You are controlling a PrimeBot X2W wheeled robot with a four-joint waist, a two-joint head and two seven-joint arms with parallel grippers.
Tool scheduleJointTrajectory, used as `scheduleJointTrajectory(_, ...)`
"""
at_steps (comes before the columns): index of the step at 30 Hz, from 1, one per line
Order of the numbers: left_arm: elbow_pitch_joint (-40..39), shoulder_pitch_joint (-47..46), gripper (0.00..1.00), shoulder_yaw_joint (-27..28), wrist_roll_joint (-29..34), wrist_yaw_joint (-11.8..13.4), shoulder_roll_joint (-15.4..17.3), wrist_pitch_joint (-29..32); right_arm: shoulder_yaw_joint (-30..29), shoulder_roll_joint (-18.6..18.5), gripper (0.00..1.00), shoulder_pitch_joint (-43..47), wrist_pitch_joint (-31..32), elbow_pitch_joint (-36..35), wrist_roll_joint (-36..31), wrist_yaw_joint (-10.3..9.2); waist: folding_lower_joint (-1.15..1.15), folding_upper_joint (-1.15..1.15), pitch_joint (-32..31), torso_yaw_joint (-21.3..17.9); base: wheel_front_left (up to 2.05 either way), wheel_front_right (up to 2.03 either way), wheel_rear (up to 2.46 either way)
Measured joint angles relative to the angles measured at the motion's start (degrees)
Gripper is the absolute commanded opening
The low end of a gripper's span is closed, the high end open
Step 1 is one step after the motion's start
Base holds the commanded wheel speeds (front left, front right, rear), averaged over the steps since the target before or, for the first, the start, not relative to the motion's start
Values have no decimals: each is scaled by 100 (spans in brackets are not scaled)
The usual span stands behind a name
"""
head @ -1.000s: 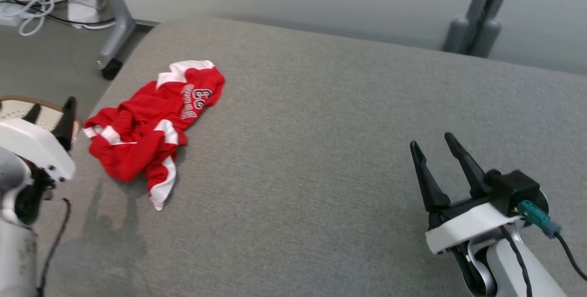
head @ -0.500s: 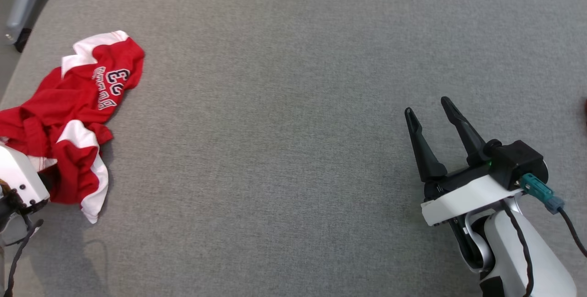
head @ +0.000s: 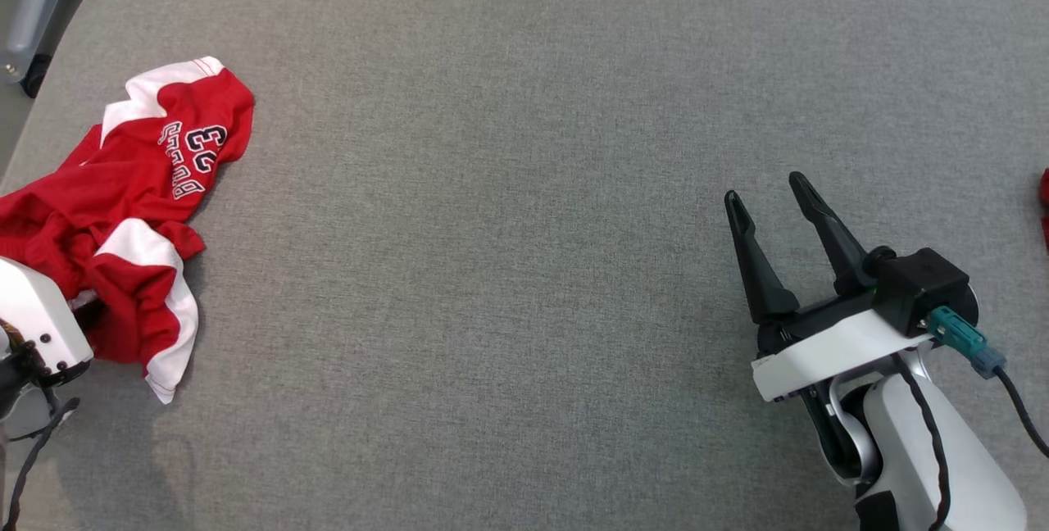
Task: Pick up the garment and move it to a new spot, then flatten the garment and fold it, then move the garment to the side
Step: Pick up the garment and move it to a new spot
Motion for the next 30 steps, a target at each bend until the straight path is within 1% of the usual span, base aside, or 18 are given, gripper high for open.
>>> scheduleJointTrajectory(4, -156, 2, 0, -220, 3, 0, 154, -151, -3, 42, 100, 36, 0, 22, 34, 0, 0, 0, -168, 7, 0, 0, 0)
scheduleJointTrajectory(9, -536, -51, 0, -560, 100, -1, 401, -346, -36, 99, 100, 152, -1, 49, 101, 0, 0, 0, -465, -12, 0, 0, 0)
scheduleJointTrajectory(18, -1488, -101, 0, -1081, 113, -1, 721, -308, -209, 225, 100, 548, 0, 54, 183, 0, 0, 0, -1121, -175, 0, 0, 0)
scheduleJointTrajectory(24, -2338, -97, 0, -1348, -97, 0, 753, -186, -276, 270, 100, 731, 0, 53, 198, 0, 0, 0, -1468, -441, 0, 0, 0)
scheduleJointTrajectory(25, -2505, -98, 0, -1407, -116, -1, 737, -164, -293, 272, 100, 748, 0, 53, 198, 0, 0, 0, -1506, -498, 0, 0, 0)
scheduleJointTrajectory(26, -2505, -98, 0, -1407, -116, -1, 737, -164, -293, 272, 100, 748, 0, 53, 198, 0, 0, 0, -1506, -498, 0, 0, 0)
scheduleJointTrajectory(30, -3108, -103, 0, -1574, -272, -1, 639, -141, -294, 285, 100, 779, -1, 34, 189, 0, 0, 0, -1616, -754, 0, 0, 0)
